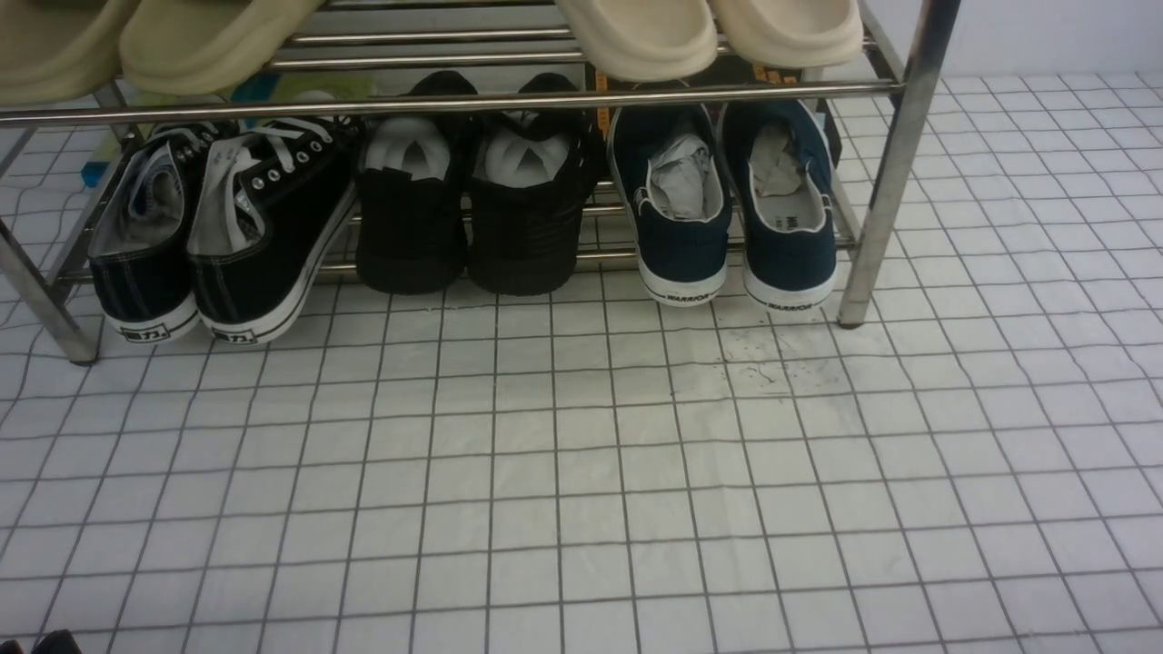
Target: Take the shoes off the shelf with your hand from the white checkered tablecloth.
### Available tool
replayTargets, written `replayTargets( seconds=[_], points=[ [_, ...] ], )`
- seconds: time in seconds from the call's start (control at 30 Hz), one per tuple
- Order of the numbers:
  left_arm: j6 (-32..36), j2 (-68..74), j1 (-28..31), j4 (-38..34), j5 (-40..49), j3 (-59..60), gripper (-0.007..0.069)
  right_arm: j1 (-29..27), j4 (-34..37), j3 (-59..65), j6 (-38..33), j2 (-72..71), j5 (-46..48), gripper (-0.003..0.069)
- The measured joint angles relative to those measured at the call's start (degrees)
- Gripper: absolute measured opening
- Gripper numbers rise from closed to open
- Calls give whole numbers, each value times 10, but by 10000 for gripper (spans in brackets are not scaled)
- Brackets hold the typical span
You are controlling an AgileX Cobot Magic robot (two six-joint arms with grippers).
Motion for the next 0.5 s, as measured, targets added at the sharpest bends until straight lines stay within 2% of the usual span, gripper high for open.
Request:
replayTargets(
  seconds=[0.07, 0.2, 0.4, 0.5],
  points=[
    [0, 0, 0, 0, 0, 0, 239, 0, 89, 2, 55, 0, -3, 239],
    [0, 0, 0, 0, 0, 0, 239, 0, 197, 2, 101, 0, -4, 239],
    [0, 0, 0, 0, 0, 0, 239, 0, 281, 2, 99, 0, -15, 239],
    [0, 0, 0, 0, 0, 0, 239, 0, 286, -15, 69, 0, -15, 218]
  ],
)
